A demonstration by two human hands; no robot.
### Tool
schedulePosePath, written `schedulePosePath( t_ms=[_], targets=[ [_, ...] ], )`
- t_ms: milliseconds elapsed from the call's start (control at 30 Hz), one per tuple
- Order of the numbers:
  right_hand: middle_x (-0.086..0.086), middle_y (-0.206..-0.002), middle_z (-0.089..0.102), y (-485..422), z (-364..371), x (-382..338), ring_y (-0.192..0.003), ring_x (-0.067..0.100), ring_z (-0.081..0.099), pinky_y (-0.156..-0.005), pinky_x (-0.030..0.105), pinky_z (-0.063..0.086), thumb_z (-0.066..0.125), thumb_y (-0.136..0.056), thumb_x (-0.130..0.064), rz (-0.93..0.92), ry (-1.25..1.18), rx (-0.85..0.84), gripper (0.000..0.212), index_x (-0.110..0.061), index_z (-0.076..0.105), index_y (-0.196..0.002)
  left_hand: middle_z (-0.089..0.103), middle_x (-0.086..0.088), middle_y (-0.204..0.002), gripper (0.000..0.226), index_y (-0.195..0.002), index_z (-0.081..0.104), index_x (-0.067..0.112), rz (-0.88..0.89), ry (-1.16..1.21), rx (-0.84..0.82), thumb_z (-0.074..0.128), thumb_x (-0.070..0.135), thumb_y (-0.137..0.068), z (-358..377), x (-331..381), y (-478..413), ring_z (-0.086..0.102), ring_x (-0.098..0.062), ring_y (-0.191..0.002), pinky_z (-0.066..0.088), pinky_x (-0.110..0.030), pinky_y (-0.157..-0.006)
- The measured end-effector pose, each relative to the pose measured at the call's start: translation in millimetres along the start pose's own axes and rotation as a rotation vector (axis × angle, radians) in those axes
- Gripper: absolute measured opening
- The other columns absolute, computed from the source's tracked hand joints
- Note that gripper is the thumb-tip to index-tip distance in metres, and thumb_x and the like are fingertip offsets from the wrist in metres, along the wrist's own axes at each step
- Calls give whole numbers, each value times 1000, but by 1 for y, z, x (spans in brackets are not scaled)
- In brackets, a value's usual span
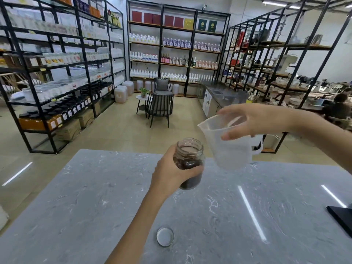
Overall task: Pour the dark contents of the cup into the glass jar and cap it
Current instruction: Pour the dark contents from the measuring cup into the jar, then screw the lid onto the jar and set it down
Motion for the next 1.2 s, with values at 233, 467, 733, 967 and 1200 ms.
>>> schedulePosePath(
  t_ms=[233, 467, 733, 967, 1200],
  targets=[
    [-18, -123, 67, 29, 79, 76, -112, 2, 63, -89, 26, 49, 78, -48, -78, 46, -678, 302, 103, -32, 54, -137, 74, 16, -119, 80, -129, 63, 36, -12, 141, 7, 90, 51, -55, 7, -39, 23, 69, -9, -114, 56, -45, -101],
    [-12, -128, 55, 67, 173, 106, -119, 3, 58, -82, 30, 49, 84, -58, -62, 69, -798, 433, 90, -44, 45, -137, 71, 23, -121, 73, -128, 61, 41, -52, 132, -56, 94, 31, -63, 8, -93, 59, 68, 1, -112, 52, -12, -88],
    [-23, -144, 35, 105, 354, 116, -130, -5, 39, -98, 14, 39, 78, -72, -57, 174, -577, 145, 96, -43, 22, -150, 69, 32, -118, 78, -124, 58, 50, -284, 52, -111, 93, 46, -55, 48, -206, 154, 66, 5, -112, 47, -6, -88],
    [-16, -152, 19, 118, 428, 132, -132, 10, 39, -98, 14, 36, 79, -81, -33, 216, -461, -124, 102, -40, 8, -154, 58, 21, -139, 82, -130, 47, 66, -319, -157, -251, 90, 52, -62, 62, -256, 171, 54, -4, -132, 46, -40, -112],
    [-10, -161, 17, 113, 437, 132, -142, 14, 31, -114, 33, 35, 78, -83, -37, 171, -432, -231, 106, -38, 2, -156, 57, 24, -143, 88, -137, 45, 56, -325, -178, -396, 94, 45, -65, 72, -284, 171, 52, 2, -135, 43, -40, -117]
  ],
)
Point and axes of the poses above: each hand's wrist, its own y-axis away from the middle knuckle, its own z-axis out of the palm, x = y × z, the point moved 8 cm from there along -y, towards the middle knuckle
